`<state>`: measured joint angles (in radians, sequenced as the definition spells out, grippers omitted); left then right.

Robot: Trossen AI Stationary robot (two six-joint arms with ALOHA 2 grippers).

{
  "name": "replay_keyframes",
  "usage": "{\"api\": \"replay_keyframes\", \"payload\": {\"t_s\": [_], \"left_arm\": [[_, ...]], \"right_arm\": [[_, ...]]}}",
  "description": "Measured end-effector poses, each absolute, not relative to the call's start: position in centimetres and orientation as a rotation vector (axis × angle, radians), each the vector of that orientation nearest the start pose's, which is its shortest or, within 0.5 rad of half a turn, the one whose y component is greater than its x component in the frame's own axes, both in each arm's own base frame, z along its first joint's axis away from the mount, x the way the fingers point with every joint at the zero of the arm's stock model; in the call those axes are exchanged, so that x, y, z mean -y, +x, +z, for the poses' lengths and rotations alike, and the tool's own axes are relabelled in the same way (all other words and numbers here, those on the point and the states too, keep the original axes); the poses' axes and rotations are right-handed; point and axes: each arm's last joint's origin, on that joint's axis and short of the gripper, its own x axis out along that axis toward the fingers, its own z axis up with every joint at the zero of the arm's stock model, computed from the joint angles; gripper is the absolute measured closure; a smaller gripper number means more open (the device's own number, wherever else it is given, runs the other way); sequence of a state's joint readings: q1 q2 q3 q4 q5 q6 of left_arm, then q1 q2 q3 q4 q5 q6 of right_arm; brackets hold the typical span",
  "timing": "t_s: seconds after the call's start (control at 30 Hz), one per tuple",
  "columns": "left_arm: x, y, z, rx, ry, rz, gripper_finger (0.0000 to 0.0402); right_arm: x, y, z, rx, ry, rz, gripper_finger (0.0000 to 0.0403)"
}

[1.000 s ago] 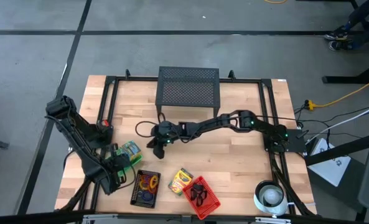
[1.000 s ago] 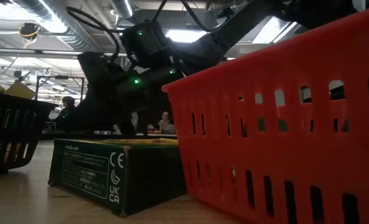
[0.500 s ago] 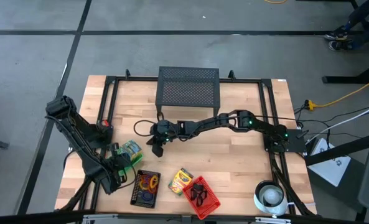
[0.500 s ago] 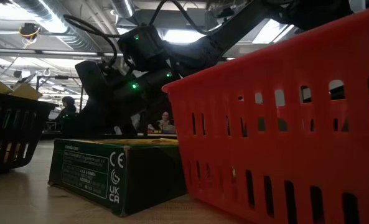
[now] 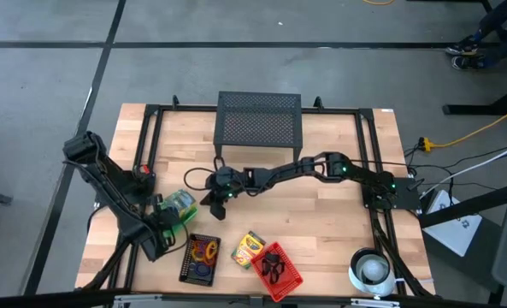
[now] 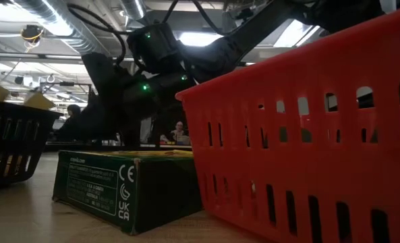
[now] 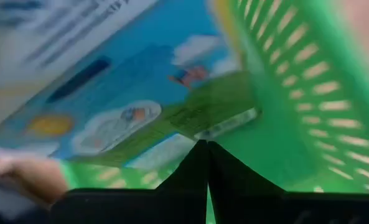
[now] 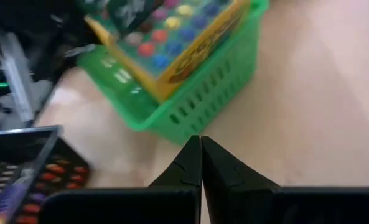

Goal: Pick & Place Office Desk Supplies
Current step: Put the yellow crayon box into the green bin

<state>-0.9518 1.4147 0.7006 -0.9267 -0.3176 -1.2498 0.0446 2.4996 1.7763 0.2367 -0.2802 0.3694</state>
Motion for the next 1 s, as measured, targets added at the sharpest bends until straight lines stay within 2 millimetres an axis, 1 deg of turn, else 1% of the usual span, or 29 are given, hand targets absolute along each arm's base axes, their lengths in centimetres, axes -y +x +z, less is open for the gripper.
{"api": "replay_keyframes", "payload": {"t_s": [0.07,0.13,0.3,0.4,0.57,0.8,1.0], "left_arm": [[15.3,12.1,14.8,-1.321,-0.079,0.354,0.04],[15.3,12.0,14.7,-1.324,-0.08,0.35,0.0399],[15.2,12.1,14.8,-1.299,-0.059,0.341,0.04],[15.0,12.3,14.8,-1.276,-0.042,0.346,0.0399],[14.3,13.0,14.8,-1.242,-0.005,0.372,0.04],[13.2,14.0,14.6,-1.253,0.024,0.381,0.04],[12.6,13.9,13.7,-1.247,0.007,0.402,0.04]], "right_arm": [[-3.3,53.9,10.1,-0.536,0.426,0.249,0.0402],[-3.3,53.9,10.0,-0.538,0.429,0.25,0.0402],[-3.3,53.9,10.1,-0.537,0.432,0.265,0.0402],[-3.7,53.9,10.2,-0.534,0.439,0.283,0.0403],[-4.2,53.8,10.2,-0.537,0.437,0.293,0.0403],[-4.6,53.8,10.1,-0.541,0.433,0.299,0.0403],[-4.5,53.7,10.0,-0.55,0.423,0.299,0.0403]]}}
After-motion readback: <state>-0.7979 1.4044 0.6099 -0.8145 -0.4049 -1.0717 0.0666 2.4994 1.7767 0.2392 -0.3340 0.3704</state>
